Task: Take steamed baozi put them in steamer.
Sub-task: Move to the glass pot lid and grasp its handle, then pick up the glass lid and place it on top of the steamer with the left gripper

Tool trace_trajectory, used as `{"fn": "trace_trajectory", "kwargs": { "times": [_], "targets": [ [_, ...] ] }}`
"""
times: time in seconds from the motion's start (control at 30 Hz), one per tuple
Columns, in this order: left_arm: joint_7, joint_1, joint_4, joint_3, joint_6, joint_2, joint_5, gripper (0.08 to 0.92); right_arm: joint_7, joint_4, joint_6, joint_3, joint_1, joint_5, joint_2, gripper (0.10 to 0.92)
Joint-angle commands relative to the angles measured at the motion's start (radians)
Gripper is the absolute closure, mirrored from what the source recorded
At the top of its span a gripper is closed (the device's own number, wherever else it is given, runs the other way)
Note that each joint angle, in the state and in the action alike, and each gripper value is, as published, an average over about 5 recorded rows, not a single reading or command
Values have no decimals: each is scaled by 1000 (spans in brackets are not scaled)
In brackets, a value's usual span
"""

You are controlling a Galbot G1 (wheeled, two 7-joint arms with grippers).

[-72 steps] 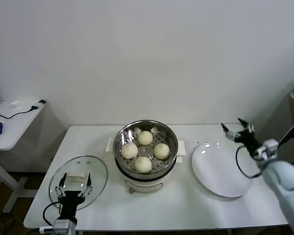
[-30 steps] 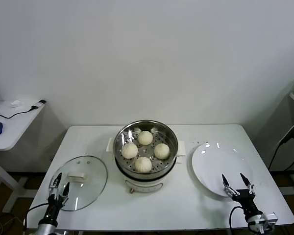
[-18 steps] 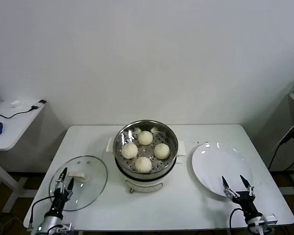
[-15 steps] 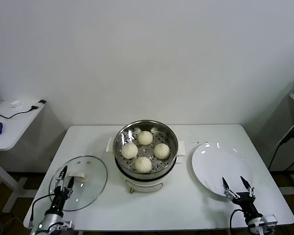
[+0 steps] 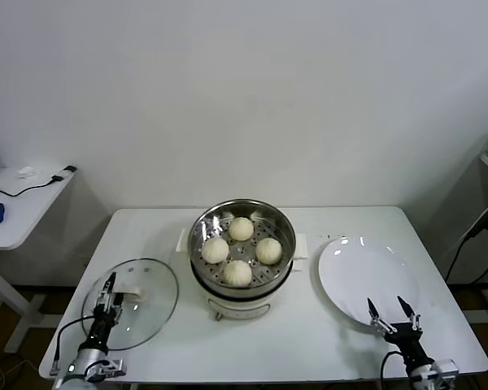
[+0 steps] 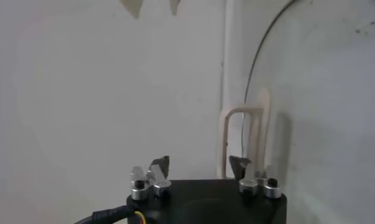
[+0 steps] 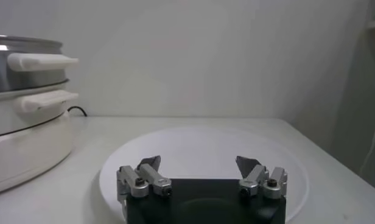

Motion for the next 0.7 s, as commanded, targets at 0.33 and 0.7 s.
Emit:
{"fn": "trace_trajectory", "kwargs": {
  "times": [0.33, 0.7],
  "targets": [
    [-12, -28, 70, 5, -13, -2, 14, 665, -3, 12, -1, 1, -11, -11, 20, 203],
    [38, 44, -182, -22, 36, 0, -85, 856, -6, 20, -5, 3, -12, -16, 21, 203]
  ]
}}
